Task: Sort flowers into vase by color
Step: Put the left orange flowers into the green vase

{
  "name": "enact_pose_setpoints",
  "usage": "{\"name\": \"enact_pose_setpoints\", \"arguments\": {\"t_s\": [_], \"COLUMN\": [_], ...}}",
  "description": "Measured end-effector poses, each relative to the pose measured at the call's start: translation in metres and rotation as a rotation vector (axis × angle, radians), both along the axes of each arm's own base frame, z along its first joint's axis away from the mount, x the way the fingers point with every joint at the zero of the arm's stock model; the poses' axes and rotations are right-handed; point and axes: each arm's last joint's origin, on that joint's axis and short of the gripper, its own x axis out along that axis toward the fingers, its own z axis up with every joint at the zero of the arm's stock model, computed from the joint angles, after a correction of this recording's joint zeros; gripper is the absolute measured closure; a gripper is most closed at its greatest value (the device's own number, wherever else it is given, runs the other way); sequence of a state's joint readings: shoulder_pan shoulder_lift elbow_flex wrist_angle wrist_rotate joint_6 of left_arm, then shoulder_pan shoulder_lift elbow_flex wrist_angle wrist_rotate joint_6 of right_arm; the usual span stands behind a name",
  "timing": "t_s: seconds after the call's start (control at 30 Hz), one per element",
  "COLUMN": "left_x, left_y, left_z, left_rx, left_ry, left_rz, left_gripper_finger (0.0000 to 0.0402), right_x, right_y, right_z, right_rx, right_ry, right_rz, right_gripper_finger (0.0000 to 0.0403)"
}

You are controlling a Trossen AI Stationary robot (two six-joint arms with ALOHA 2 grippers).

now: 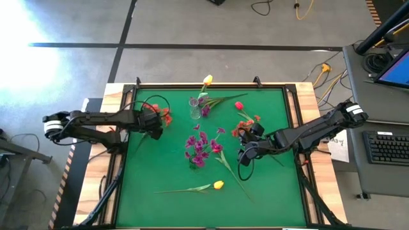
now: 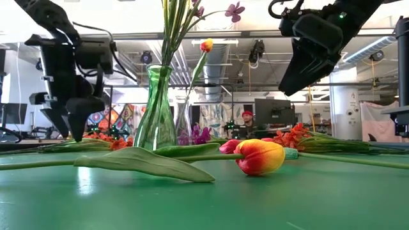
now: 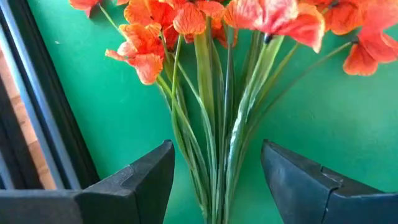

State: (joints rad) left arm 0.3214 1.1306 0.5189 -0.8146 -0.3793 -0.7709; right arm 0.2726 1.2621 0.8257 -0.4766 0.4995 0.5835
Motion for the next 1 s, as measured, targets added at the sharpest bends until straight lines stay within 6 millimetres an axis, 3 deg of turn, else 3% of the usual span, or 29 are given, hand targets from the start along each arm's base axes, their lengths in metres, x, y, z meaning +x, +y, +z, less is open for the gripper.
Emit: {"name": "enact_pose_setpoints", "arguments": {"t_s": [0.27, 0.43, 0.87, 1.0], "left_x": [-0.005, -0.004, -0.003, -0.004], "left_y": [0.002, 0.002, 0.003, 0.003], "left_z": [-0.020, -0.021, -0.021, -0.020], "left_rx": [-0.045, -0.034, -0.012, -0.003], "left_ry": [-0.009, -0.012, -0.018, -0.016], "left_rz": [0.010, 0.012, 0.034, 0.037], "left_gripper_finger": [0.0178, 0.0191, 0.0360, 0.0396], "right_x": [0.001, 0.001, 0.002, 0.002], "right_y": [0.000, 0.000, 0.001, 0.001], "right_z": [0.000, -0.001, 0.000, 0.000], "right_rx": [0.004, 0.004, 0.009, 0.009], "right_ry": [-0.014, -0.014, -0.030, -0.030], "right_rz": [0.000, 0.000, 0.000, 0.000], "right_gripper_finger": [0.0080, 0.0079, 0.0077, 0.0076]}}
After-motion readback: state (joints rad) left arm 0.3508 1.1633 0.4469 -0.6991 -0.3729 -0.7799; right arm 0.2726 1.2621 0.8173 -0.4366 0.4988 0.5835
